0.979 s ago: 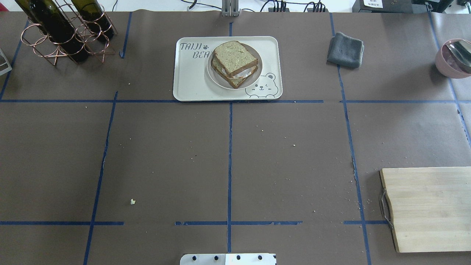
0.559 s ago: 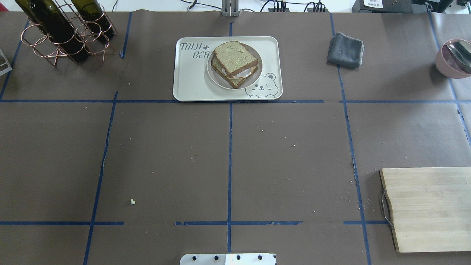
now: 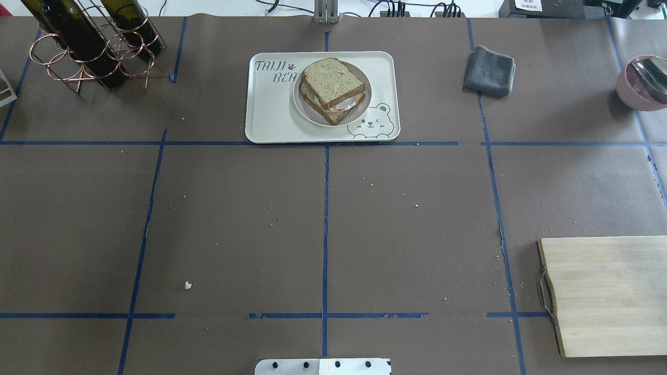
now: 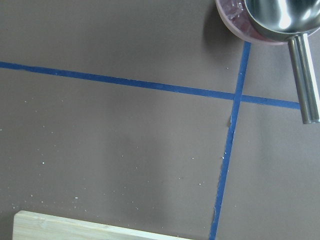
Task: Make sandwich and place on tray
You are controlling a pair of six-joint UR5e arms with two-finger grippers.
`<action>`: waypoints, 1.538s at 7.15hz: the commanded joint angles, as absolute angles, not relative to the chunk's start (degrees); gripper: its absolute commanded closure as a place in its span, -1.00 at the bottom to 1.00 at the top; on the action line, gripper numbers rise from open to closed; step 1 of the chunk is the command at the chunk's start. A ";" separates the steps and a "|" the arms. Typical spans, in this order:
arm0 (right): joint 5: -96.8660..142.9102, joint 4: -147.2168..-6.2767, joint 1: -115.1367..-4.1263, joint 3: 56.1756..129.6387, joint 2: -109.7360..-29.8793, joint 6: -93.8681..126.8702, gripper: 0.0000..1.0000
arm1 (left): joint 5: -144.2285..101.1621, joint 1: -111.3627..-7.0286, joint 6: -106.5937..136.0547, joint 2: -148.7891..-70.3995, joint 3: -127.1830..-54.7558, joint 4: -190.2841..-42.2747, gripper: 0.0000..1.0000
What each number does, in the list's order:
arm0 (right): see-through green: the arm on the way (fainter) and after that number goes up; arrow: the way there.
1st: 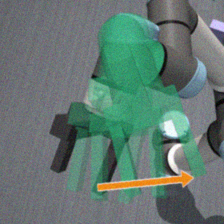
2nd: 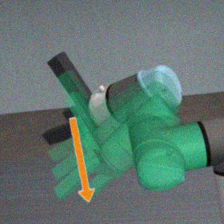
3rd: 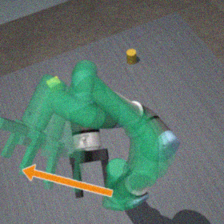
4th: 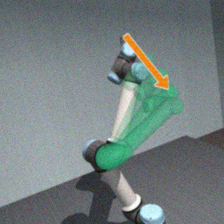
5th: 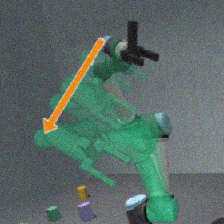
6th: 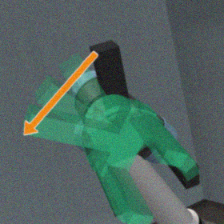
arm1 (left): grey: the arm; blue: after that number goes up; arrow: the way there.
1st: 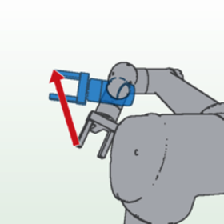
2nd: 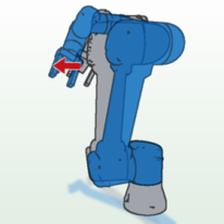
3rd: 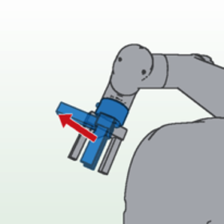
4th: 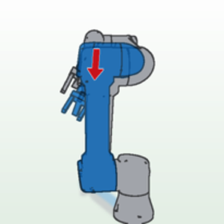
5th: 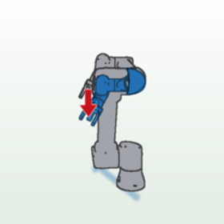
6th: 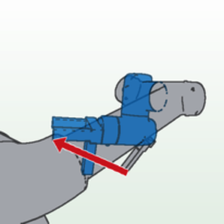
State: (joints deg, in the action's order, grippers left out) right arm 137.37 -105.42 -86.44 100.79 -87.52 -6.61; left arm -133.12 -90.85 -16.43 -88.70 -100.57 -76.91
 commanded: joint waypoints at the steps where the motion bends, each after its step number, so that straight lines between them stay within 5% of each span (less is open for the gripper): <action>1: 136.41 -105.38 -86.40 100.72 -88.50 -6.33 -1.00 | -133.42 -90.88 -16.44 -88.77 -100.46 -76.82 -1.00; 11: 135.97 -105.21 -84.73 100.72 -88.24 -2.98 -1.00 | -136.68 -90.88 -9.05 -88.94 -100.19 -80.33 -1.00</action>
